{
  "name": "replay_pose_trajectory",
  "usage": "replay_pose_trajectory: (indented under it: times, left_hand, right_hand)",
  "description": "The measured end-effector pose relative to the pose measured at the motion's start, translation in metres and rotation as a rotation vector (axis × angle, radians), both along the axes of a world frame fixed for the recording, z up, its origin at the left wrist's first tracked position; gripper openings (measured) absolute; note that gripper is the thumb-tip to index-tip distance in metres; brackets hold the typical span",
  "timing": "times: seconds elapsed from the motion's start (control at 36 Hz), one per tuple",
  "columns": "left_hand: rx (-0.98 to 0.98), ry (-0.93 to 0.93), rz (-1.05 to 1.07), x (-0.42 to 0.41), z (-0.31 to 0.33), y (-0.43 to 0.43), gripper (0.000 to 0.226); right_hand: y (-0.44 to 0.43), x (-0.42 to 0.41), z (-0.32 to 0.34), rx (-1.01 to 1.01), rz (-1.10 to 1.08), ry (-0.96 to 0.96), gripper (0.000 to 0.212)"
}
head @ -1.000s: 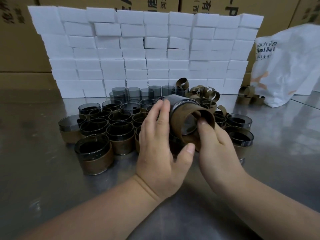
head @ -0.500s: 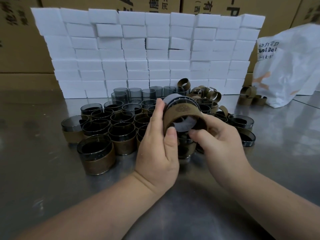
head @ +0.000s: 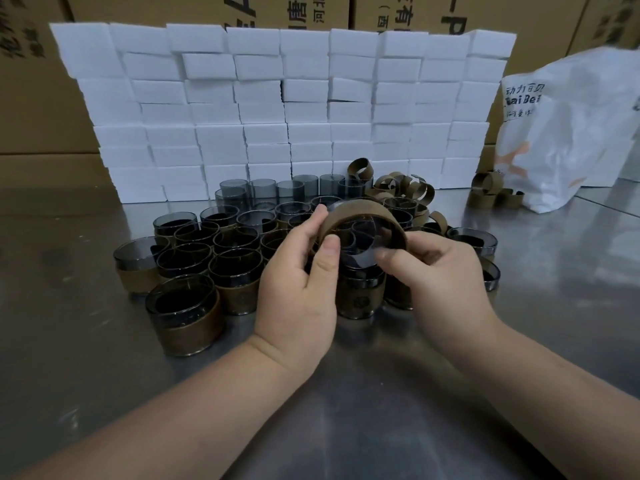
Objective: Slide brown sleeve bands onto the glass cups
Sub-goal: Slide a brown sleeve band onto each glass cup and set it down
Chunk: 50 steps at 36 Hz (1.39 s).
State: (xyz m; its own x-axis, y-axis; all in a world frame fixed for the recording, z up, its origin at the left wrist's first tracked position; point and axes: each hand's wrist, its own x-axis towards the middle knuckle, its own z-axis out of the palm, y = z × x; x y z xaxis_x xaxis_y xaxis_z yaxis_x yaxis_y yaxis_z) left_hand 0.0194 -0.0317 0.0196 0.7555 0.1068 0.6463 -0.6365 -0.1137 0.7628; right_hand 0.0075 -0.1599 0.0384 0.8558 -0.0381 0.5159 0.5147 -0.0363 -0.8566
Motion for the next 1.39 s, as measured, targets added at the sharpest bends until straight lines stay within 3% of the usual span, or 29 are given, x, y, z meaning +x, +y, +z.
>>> replay_pose_trajectory:
  times: [0.19, 0.33, 0.42, 0.56, 0.64, 0.75, 0.89, 1.11, 1.19, 1.39]
  left_hand:
    - [-0.136, 0.051, -0.026, 0.002, 0.0, -0.001, 0.042]
    - [-0.137, 0.021, -0.025, 0.004, -0.002, -0.003, 0.027]
    - [0.045, -0.065, 0.059, 0.004, -0.008, -0.001, 0.037]
    - [0.121, -0.146, 0.025, -0.001, -0.008, 0.001, 0.055]
    - [0.178, -0.22, 0.009, -0.002, -0.01, -0.001, 0.053]
    - [0.101, -0.208, -0.015, 0.0, -0.016, -0.001, 0.061]
    - [0.093, -0.205, -0.039, 0.002, -0.022, 0.0, 0.057]
    - [-0.059, -0.154, -0.143, 0.003, -0.026, -0.001, 0.048]
    - [-0.037, -0.146, -0.097, 0.004, -0.026, 0.0, 0.043]
    - [0.018, -0.155, -0.055, 0.0, -0.022, -0.001, 0.038]
  right_hand:
    - [0.0, 0.003, -0.001, 0.024, -0.053, 0.054, 0.003]
    - [0.002, 0.003, -0.002, 0.06, -0.026, 0.028, 0.007]
    - [0.004, 0.004, -0.003, 0.044, -0.021, 0.019, 0.022]
    - [0.003, 0.008, -0.007, -0.021, 0.04, 0.066, 0.07]
    - [0.003, 0.006, -0.006, -0.135, 0.107, 0.014, 0.071]
    - [0.001, 0.007, -0.008, -0.23, 0.18, -0.039, 0.083]
    - [0.001, 0.011, -0.012, -0.238, 0.124, -0.06, 0.036]
    - [0.008, 0.01, -0.016, -0.216, -0.052, -0.117, 0.044]
    - [0.007, 0.007, -0.015, -0.315, -0.112, -0.183, 0.047]
    - [0.006, 0.003, -0.011, -0.336, -0.142, -0.231, 0.046]
